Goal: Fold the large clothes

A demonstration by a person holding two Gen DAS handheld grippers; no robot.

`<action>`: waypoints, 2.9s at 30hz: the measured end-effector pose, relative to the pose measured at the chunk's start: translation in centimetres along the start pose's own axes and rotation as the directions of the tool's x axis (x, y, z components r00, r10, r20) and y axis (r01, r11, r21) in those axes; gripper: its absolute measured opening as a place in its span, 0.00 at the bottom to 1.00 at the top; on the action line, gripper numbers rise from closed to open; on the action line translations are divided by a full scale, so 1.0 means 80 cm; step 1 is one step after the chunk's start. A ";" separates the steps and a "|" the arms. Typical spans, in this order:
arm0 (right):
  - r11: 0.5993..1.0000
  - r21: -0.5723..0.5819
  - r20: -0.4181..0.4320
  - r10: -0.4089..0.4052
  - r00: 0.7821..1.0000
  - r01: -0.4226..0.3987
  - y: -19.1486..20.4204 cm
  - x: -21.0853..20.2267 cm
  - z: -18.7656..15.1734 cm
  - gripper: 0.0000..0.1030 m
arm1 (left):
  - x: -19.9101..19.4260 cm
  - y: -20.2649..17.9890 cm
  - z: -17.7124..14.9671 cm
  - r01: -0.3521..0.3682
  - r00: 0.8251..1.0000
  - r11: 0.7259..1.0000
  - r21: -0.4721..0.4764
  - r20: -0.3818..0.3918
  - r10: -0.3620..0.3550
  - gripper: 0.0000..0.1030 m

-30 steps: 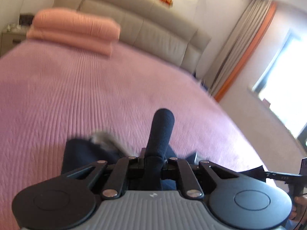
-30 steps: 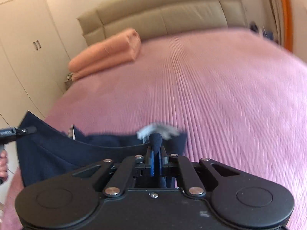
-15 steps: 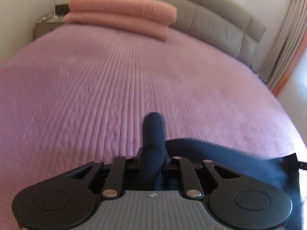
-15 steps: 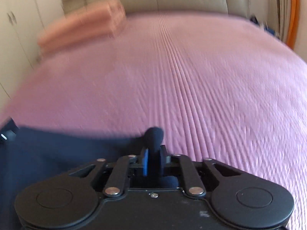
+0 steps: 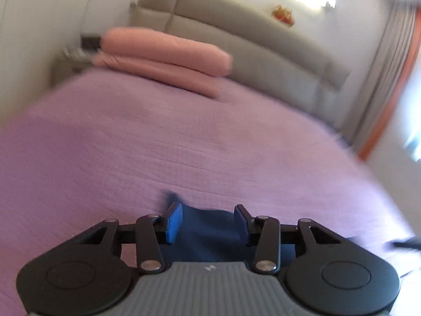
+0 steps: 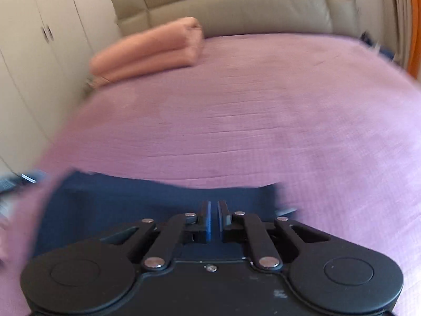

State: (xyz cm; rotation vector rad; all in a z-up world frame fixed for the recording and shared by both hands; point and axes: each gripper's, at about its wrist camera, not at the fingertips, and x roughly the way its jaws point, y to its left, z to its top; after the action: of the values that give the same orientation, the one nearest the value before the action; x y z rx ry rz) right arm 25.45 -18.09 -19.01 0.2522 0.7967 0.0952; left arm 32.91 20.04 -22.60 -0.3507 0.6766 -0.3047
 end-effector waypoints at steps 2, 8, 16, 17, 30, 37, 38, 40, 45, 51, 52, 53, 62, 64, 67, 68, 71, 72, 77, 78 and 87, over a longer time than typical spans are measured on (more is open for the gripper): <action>0.999 -0.007 -0.043 0.046 0.998 -0.046 0.040 0.008 -0.027 0.08 | 0.006 -0.009 -0.023 0.060 0.996 0.997 -0.051 -0.060 -0.063 0.36; 0.974 -0.167 -0.183 -0.186 0.965 0.155 0.062 0.028 -0.150 0.06 | -0.001 0.012 -0.124 -0.089 0.979 0.996 -0.007 -0.183 0.086 0.06; 0.903 -0.131 -0.279 -0.429 0.859 0.409 0.003 -0.051 -0.218 0.08 | -0.111 0.110 -0.182 -0.200 0.958 0.945 -0.261 -0.253 0.133 0.03; 0.905 -0.146 -0.234 -0.425 0.875 0.400 0.015 -0.062 -0.209 0.08 | -0.119 0.112 -0.181 -0.204 0.956 0.942 -0.265 -0.261 0.134 0.04; 0.981 -0.165 -0.128 -0.126 0.984 0.104 0.167 0.034 -0.199 0.08 | -0.166 0.078 -0.179 -0.186 0.956 0.955 -0.233 -0.267 0.121 0.33; 0.993 -0.108 -0.097 -0.051 0.994 0.041 0.155 0.005 -0.167 0.10 | -0.165 0.097 -0.215 -0.129 0.954 0.919 -0.372 -0.301 0.012 0.50; 0.993 -0.115 -0.078 -0.037 0.996 0.028 0.158 -0.002 -0.166 0.10 | -0.165 0.097 -0.218 -0.125 0.954 0.915 -0.383 -0.300 0.005 0.55; 0.990 -0.137 -0.058 -0.046 0.997 0.038 0.166 -0.009 -0.167 0.10 | -0.162 0.100 -0.224 -0.125 0.957 0.903 -0.410 -0.289 0.002 0.59; 0.991 -0.101 -0.092 -0.094 0.991 0.085 0.172 0.017 -0.192 0.10 | -0.134 0.119 -0.224 -0.059 0.988 0.820 -0.570 -0.153 -0.036 0.71; 0.993 -0.073 -0.078 -0.102 0.992 0.096 0.171 0.014 -0.195 0.09 | -0.096 0.111 -0.216 0.009 0.998 0.825 -0.565 -0.048 -0.044 0.85; 0.993 -0.071 -0.069 -0.102 0.992 0.097 0.170 0.008 -0.196 0.10 | -0.089 0.110 -0.215 0.024 0.998 0.820 -0.571 -0.032 -0.051 0.83; 0.992 -0.072 -0.057 -0.105 0.993 0.101 0.170 0.006 -0.195 0.10 | -0.084 0.110 -0.213 0.033 0.998 0.815 -0.579 -0.021 -0.055 0.76; 0.985 -0.078 0.009 -0.152 0.988 0.153 0.177 -0.011 -0.184 0.10 | -0.025 0.099 -0.198 0.086 0.989 0.804 -0.589 -0.045 -0.139 0.37; 0.984 -0.084 0.009 -0.156 0.988 0.156 0.178 -0.009 -0.186 0.09 | -0.017 0.098 -0.194 0.079 0.988 0.809 -0.583 -0.063 -0.142 0.22; 0.972 -0.095 0.017 -0.214 0.977 0.215 0.181 -0.009 -0.194 0.07 | -0.021 0.090 -0.183 0.103 0.987 0.821 -0.562 -0.043 -0.154 0.15; 0.970 -0.087 0.025 -0.227 0.974 0.228 0.180 -0.012 -0.197 0.07 | -0.026 0.085 -0.177 0.111 0.987 0.829 -0.548 -0.036 -0.156 0.14; 0.969 -0.072 0.044 -0.234 0.971 0.236 0.181 -0.021 -0.203 0.07 | -0.042 0.061 -0.157 0.160 0.983 0.854 -0.495 -0.003 -0.186 0.14; 0.971 -0.066 0.032 -0.229 0.973 0.231 0.179 -0.021 -0.206 0.07 | -0.047 0.047 -0.148 0.180 0.980 0.872 -0.455 0.005 -0.200 0.14; 0.996 0.038 -0.059 -0.075 0.995 0.077 0.143 0.003 -0.215 0.07 | -0.048 -0.041 -0.117 0.295 0.953 0.929 -0.225 -0.004 -0.303 0.14; 0.997 0.071 -0.053 -0.039 0.998 0.043 0.132 0.002 -0.216 0.07 | -0.044 -0.064 -0.114 0.303 0.951 0.940 -0.154 -0.021 -0.310 0.14; 0.907 0.373 -0.014 0.215 0.976 -0.195 0.040 -0.029 -0.208 0.07 | -0.013 -0.211 -0.111 0.412 0.910 0.908 0.077 -0.071 -0.407 0.20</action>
State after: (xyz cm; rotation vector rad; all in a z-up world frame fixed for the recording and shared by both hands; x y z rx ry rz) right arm 11.95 -12.31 -27.70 0.6956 0.8378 0.1506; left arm 23.61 3.36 -21.57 -0.3989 0.6352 -0.7473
